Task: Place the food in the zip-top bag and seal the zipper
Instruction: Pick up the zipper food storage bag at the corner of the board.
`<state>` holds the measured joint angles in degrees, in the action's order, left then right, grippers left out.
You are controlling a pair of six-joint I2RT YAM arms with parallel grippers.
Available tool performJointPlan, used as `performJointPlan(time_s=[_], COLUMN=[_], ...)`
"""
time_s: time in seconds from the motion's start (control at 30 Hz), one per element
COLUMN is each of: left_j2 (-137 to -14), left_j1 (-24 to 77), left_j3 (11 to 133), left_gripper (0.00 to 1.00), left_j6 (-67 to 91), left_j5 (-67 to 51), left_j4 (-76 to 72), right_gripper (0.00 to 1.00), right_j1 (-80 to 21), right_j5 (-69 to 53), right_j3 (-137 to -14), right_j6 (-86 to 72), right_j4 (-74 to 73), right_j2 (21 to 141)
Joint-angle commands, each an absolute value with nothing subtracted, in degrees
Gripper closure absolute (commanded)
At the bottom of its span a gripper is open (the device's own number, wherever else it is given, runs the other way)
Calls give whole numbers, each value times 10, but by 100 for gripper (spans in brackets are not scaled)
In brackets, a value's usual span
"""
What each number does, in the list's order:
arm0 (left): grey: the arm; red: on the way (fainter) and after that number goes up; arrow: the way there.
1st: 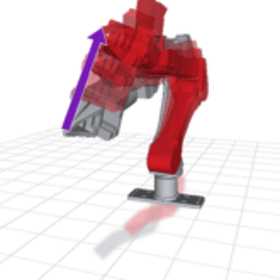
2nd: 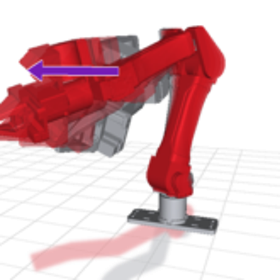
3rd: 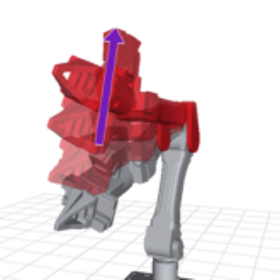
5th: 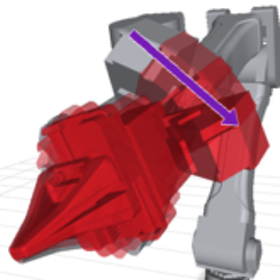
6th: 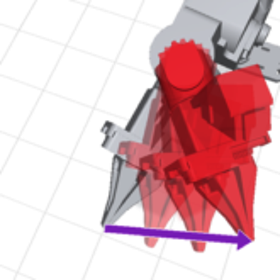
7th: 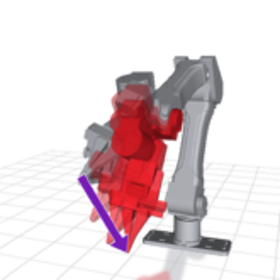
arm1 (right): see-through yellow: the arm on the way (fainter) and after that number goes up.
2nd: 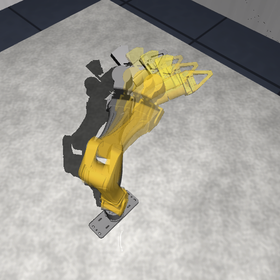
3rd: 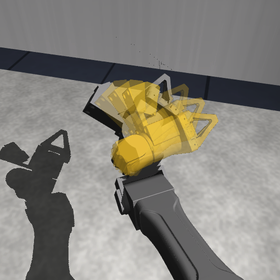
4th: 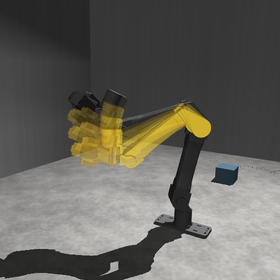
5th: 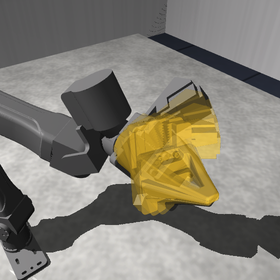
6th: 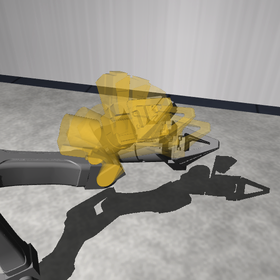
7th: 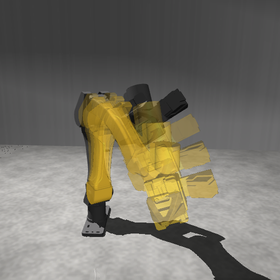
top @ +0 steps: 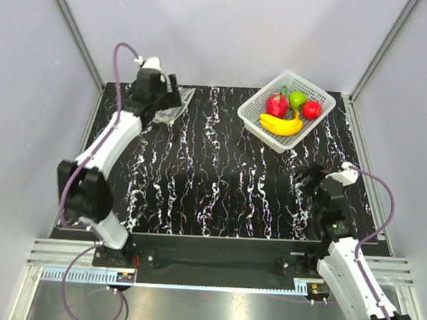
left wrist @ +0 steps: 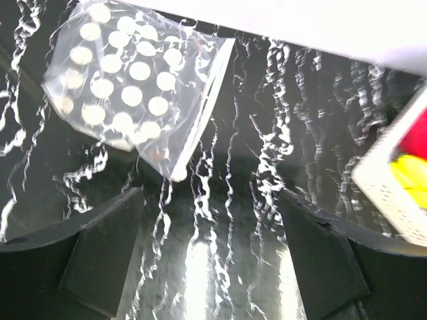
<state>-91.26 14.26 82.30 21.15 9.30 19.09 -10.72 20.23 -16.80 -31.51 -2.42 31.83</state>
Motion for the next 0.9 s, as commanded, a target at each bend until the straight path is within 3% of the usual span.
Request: performJointPlan(time_s=[0.0, 0.13, 0.6, 0.87], left_j2=[-973, -1066, -1254, -1302], left_j1=[156, 158, 160, 160], left_j3=[922, 1015, 1146, 1188], left_gripper=[12, 21, 46, 47], left_j6=[148, 101, 29, -12], left_j5=[129, 141, 192, 205], left_j4=[274, 314, 352, 354], right_gripper=[0, 0, 0, 0], right_j1=[-108, -108, -108, -108], right_j5=[198, 199, 195, 193], right_j3=[-170, -169, -170, -170], right_j6=[-308, -309, -309, -309], right_j4=[-5, -5, 14, 14], right_j2=[319, 318, 325, 325])
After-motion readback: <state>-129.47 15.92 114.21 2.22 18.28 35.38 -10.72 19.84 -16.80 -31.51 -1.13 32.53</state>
